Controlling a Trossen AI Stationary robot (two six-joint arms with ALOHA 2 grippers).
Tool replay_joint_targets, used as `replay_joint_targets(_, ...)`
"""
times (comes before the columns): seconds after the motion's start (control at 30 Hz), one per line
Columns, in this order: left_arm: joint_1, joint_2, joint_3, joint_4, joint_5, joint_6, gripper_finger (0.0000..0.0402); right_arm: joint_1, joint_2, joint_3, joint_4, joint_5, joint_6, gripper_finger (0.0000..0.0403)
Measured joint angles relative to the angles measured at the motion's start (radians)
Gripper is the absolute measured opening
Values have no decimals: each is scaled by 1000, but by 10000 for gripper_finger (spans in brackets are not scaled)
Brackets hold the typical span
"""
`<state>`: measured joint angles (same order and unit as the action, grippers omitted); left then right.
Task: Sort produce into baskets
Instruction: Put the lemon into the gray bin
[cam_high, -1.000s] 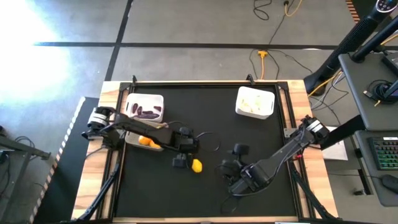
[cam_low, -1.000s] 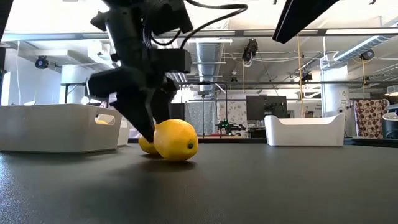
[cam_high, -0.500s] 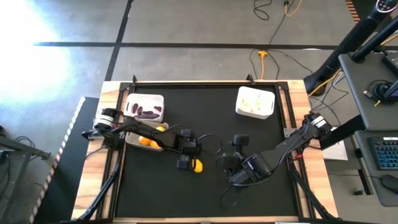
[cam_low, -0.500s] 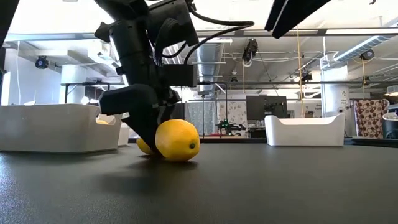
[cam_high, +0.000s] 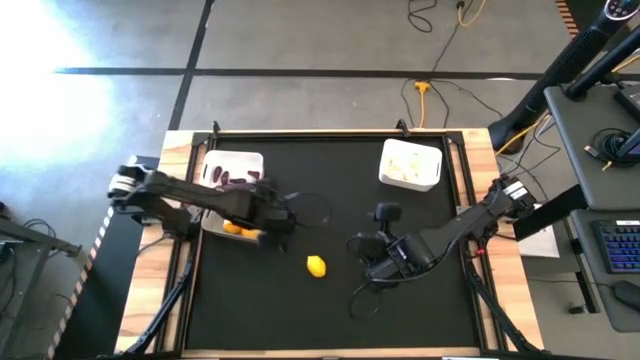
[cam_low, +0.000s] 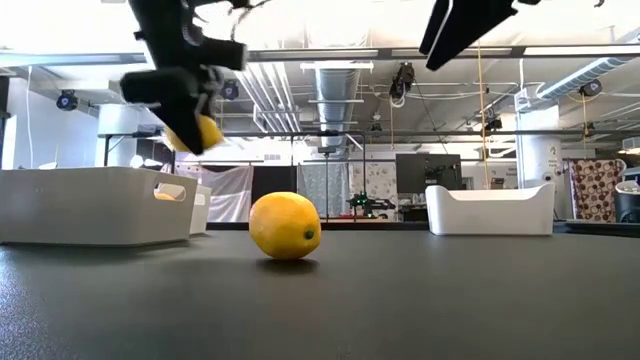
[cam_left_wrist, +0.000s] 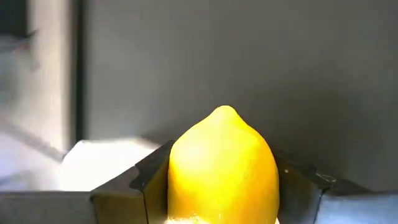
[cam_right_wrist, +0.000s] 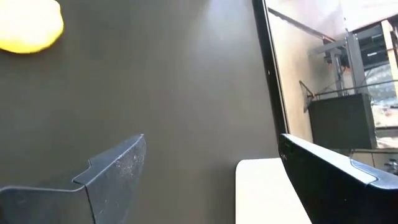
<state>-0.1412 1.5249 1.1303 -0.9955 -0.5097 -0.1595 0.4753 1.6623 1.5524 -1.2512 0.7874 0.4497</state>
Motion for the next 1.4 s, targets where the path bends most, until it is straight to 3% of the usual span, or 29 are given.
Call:
replay_joint_targets(0.1, 6, -86, -31, -70, -65, -107, 198, -13, 0, -22, 0, -1, 14, 361)
replay_joint_targets(0.27, 32, -186, -168, -7, -26, -245, 195, -34, 0, -39, 9, -1, 21, 361)
replay_joint_targets(0.47, 52, -196, -367, 91, 18, -374, 204, -45, 0, -40, 10, -2, 20, 361)
replay_joint_targets(0.63, 49, -189, -406, 192, 75, -374, 234, -44, 0, -40, 11, -6, 21, 361)
replay_joint_targets(0.9, 45, -190, -192, 129, 21, -303, 268, -44, 0, -40, 14, -9, 19, 361)
replay_joint_targets(1.03, 13, -190, -93, 287, 33, -232, 271, -51, 1, -40, 15, -10, 4, 361)
replay_joint_targets(1.2, -46, -181, -110, 554, 237, -4, 272, -64, 1, -40, 2, -10, 2, 361)
replay_joint_targets(1.4, -71, -116, -237, 791, 309, 30, 272, -64, 1, -40, -1, -14, 11, 361)
